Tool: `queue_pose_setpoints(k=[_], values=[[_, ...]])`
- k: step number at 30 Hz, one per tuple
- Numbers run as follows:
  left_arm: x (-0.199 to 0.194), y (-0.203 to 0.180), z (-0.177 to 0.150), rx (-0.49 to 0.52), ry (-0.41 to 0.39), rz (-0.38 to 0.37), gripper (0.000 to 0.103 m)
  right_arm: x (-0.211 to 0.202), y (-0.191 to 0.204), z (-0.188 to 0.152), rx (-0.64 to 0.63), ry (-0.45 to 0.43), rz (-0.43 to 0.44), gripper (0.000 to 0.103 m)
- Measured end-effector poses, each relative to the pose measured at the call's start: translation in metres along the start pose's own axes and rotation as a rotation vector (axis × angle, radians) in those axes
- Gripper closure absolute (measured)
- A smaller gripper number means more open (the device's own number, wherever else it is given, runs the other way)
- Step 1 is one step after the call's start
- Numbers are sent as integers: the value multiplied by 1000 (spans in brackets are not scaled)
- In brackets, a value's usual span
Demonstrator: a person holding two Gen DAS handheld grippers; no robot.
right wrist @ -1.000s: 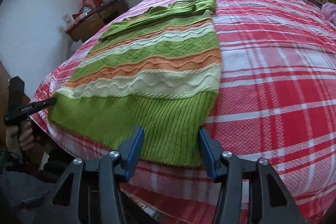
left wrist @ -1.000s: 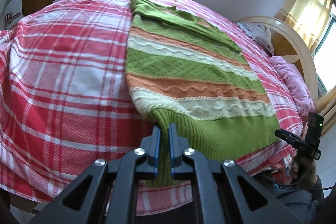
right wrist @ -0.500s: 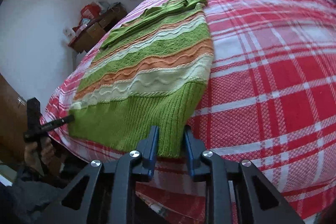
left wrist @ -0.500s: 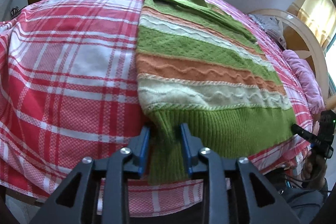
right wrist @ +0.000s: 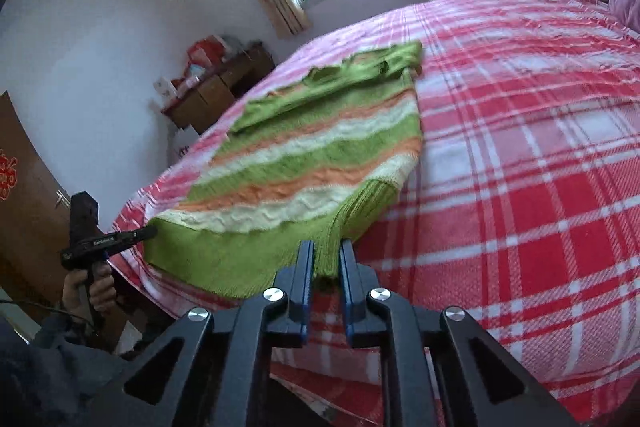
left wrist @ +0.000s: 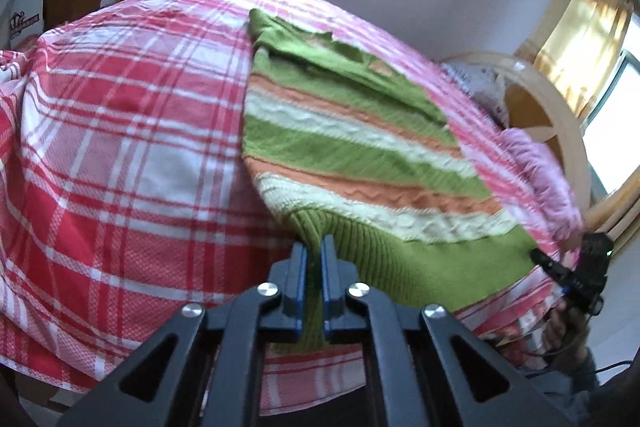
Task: Fold small clothes
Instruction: 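Lift the hem with both grippers and fold it over toward the collar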
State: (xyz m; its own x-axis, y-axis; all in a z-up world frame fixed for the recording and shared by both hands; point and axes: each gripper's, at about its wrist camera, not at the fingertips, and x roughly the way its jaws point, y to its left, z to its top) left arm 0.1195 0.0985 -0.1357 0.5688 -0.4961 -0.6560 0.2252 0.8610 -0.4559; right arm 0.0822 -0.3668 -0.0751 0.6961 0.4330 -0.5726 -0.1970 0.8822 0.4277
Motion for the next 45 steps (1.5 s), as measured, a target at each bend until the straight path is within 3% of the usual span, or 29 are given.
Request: queue_pose_setpoints(k=[2,10,12,13,14,15,16,20,21,22,23,24,27,33,45], values=[[-3,-2,2,-4,-13,-13,97,-3,-1,1,13,-14,13,98],[4,-6,1,4,-1,-11,97,9,-15,-1,69,61,12,98],[5,-3,2,-7,3,-6,97,8,-18,-2,71,59,-23,95],[5,-1,2,-11,3,-7,97,10,-20,-3,76,74,-33,82],[6,0,1,-13,4,-6,97,11,-21,-4,82,81,-44,60],[6,0,1,-14,7,-5,97,12,-23,-6,84,79,-55,50],[7,1,0,-17,10,-5,97,13,-24,-8,88,72,-73,45],[10,4,-3,-22,20,-2,97,24,-23,-16,46,115,-93,45],[11,5,-3,-25,22,-2,97,25,-20,-17,31,112,-101,46],[11,6,-3,-27,23,-1,97,25,-19,-18,21,116,-105,56],[11,6,-3,-28,23,-1,97,26,-16,-19,1,134,-98,89],[10,5,-3,-27,21,-3,97,29,-15,-20,-2,160,-81,98],[4,2,1,-18,5,-11,97,25,-15,-18,4,146,-47,99],[-9,-7,25,2,-43,-22,99,-11,-11,18,48,-16,69,99],[2,-11,80,-71,-111,-74,99,-6,-1,87,51,-155,134,99]])
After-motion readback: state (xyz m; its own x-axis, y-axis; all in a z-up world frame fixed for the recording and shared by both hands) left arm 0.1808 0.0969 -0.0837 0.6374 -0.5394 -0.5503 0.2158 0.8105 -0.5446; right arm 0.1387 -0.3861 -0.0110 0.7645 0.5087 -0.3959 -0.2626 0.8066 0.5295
